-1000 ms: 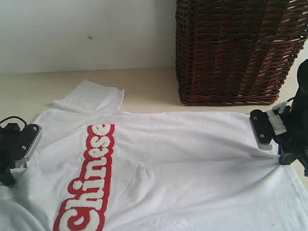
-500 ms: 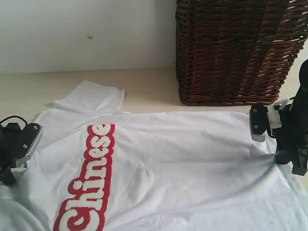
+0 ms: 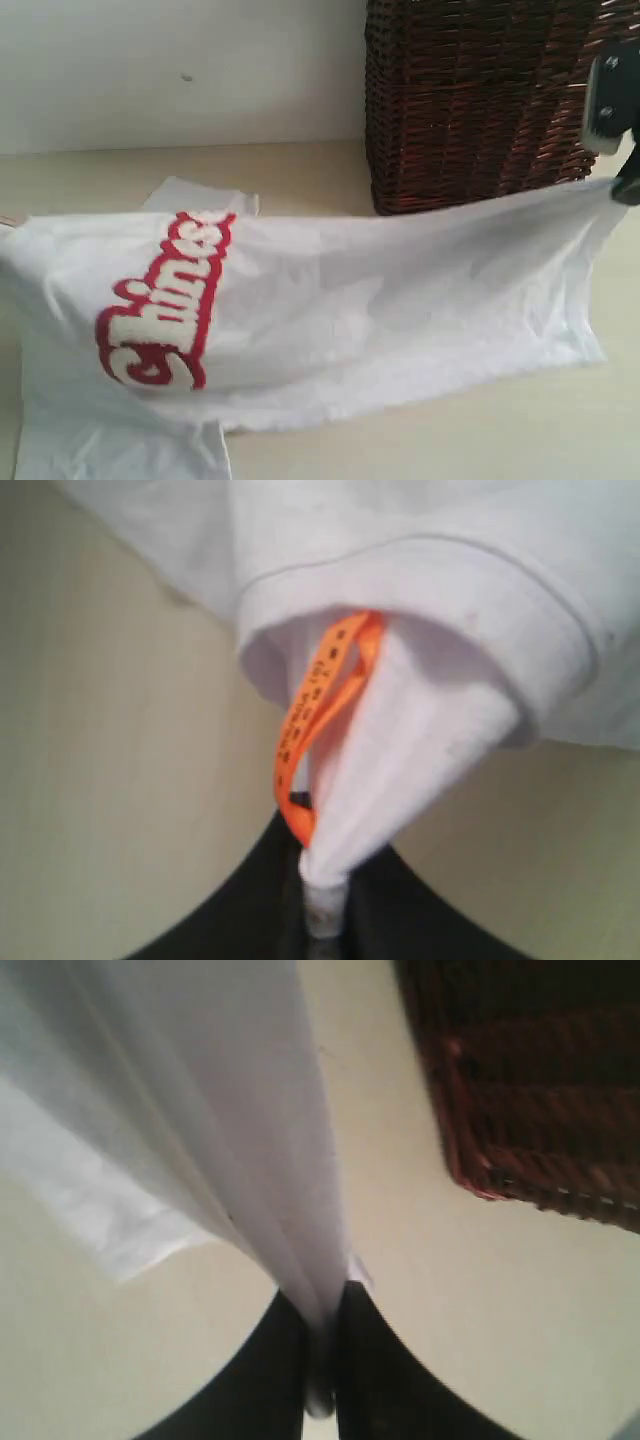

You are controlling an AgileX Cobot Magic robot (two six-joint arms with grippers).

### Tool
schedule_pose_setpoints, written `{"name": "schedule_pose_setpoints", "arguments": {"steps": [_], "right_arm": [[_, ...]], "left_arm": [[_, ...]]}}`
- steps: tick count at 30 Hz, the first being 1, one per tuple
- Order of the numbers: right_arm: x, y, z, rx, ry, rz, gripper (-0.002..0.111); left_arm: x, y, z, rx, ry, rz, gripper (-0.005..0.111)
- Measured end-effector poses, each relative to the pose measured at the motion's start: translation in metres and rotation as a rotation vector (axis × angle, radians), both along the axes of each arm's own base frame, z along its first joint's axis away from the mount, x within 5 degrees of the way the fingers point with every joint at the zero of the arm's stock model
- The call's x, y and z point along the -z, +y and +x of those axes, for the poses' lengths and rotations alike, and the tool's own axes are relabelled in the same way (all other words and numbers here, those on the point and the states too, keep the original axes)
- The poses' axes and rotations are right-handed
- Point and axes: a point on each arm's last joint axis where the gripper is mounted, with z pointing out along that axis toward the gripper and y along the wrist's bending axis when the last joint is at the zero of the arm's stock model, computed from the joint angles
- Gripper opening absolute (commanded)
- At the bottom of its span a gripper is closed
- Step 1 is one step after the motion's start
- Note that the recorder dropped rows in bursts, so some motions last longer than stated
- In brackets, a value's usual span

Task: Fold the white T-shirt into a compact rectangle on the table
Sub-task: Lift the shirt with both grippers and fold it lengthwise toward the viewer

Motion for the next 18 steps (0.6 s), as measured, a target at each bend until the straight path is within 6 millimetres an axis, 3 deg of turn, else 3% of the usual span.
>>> {"name": "schedule_pose_setpoints", "arguments": {"steps": [7,11,18], "right_arm": [[-0.081,-0.005,-0.068,0.123,-0.245,0.055,0.0],[-0.108,-0.003,-0.103,0.232,-0.361,0.198,0.0],[-0.139,-0.002,-0.162,0.278,-0.541,0.348,0.0]], "left_arm": [[-0.081,0.017,-0.069,-0.231,-0.307,-0.061,0.0],[-0.11,0.013,-0.109,-0.382,-0.459,-0.201,0.0],[-0.143,0.007,-0.171,-0.397,-0.69,-0.26,0.0]]}}
